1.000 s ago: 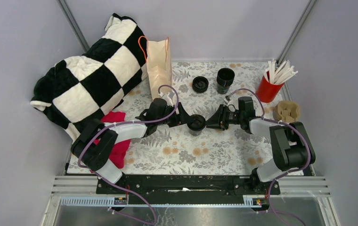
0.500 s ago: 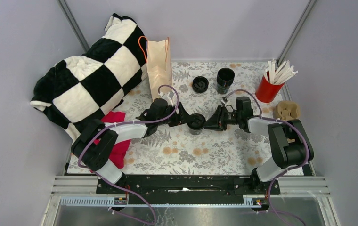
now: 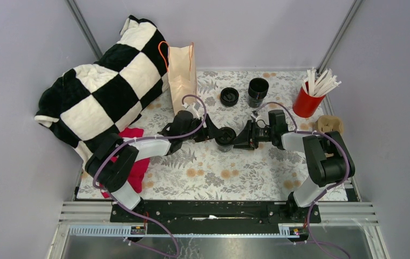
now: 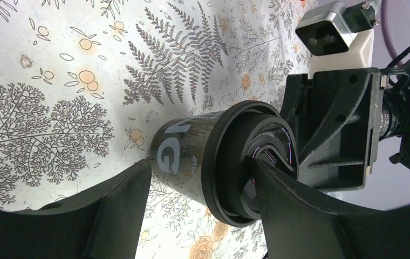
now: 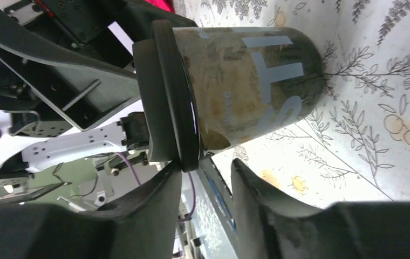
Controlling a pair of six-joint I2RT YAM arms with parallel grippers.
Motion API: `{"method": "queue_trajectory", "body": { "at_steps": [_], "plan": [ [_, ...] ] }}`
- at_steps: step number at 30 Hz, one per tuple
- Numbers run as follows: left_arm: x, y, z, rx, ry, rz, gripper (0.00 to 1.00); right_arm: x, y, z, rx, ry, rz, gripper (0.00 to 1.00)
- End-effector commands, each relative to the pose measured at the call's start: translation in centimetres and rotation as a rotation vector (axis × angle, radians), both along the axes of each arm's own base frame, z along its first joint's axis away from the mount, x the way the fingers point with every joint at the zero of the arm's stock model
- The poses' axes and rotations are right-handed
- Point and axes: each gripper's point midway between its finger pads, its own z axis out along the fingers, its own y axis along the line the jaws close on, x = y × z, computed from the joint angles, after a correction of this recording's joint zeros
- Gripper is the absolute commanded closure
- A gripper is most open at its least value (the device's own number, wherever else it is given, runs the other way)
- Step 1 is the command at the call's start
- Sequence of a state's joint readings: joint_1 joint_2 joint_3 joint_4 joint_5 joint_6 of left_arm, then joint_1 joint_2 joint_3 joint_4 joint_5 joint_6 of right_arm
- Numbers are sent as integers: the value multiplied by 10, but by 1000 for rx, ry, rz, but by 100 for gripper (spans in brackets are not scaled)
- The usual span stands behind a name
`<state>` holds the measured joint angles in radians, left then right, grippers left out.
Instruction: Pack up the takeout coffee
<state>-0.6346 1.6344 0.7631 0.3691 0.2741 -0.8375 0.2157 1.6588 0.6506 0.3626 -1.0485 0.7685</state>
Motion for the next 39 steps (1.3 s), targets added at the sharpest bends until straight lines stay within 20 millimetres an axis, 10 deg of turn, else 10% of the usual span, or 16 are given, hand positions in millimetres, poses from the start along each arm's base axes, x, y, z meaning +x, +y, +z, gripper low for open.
{"method": "queue_trajectory", "body": {
  "at_steps": [1, 5, 10, 19, 25, 35, 39],
  "plan": [
    [-49, 40, -86, 299, 235, -52, 28, 23, -1, 28, -77, -197, -30, 45],
    [-48, 39, -84, 306, 228, -60, 28, 34, -4, 41, -123, -257, -51, 20],
    [-49, 40, -87, 311, 236, -63, 28, 54, 6, 36, -119, -237, -30, 17],
    [-51, 40, -97, 317, 254, -66, 29, 52, 4, -27, -219, -129, -22, 54],
    [-54, 47, -117, 298, 307, -51, 31, 38, 0, -81, -153, -20, -59, 61],
    [-58, 50, -107, 278, 283, -42, 31, 47, -8, -30, -229, -146, -60, 22],
    [-60, 50, -110, 282, 289, -44, 31, 43, -17, -12, -299, -149, -76, 24]
  ]
}}
